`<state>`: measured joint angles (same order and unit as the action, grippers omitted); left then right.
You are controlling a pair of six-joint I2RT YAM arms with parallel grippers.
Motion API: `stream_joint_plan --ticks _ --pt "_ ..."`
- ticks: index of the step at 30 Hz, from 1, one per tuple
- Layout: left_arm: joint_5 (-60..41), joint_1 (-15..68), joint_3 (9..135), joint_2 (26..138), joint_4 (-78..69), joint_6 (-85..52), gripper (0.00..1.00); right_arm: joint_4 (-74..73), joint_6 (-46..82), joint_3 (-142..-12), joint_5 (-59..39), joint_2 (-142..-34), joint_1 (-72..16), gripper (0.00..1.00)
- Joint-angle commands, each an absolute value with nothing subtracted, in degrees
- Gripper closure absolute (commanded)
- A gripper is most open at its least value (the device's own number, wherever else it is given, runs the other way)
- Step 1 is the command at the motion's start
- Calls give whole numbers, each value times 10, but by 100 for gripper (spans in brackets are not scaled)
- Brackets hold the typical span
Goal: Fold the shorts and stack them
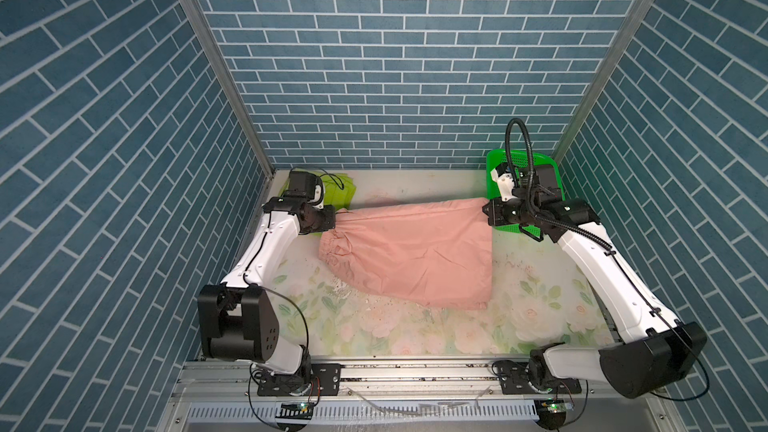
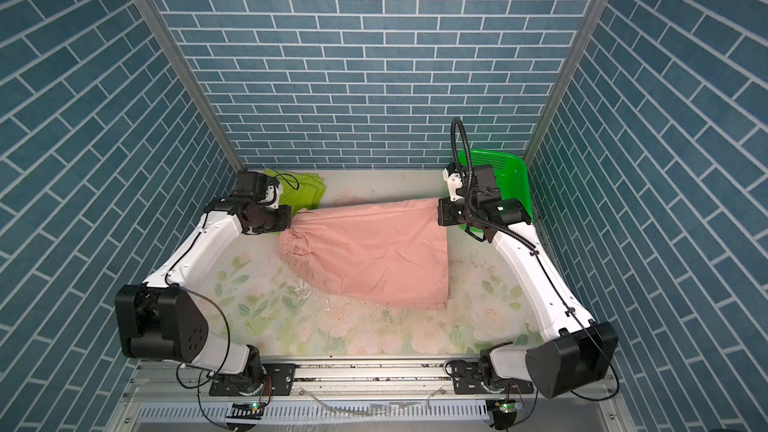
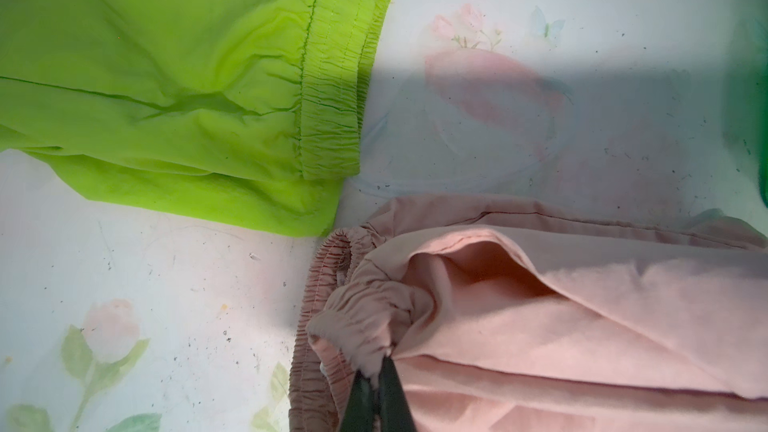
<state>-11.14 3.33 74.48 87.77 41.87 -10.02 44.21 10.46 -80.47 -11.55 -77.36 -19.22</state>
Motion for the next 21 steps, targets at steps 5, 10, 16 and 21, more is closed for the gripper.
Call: stream_joint_plan --ticks 5,10,16,21 --pt "-103 3 818 966 458 -89 95 492 100 -829 -136 -846 -174 100" --pt "-102 4 860 1034 477 -78 91 466 93 -834 -141 -922 -138 100" --pt "-82 4 846 1072 461 -73 38 411 78 -844 -186 -1017 -132 84" --pt "-64 4 865 1072 468 -74 0 370 91 -836 -203 -1008 -134 44"
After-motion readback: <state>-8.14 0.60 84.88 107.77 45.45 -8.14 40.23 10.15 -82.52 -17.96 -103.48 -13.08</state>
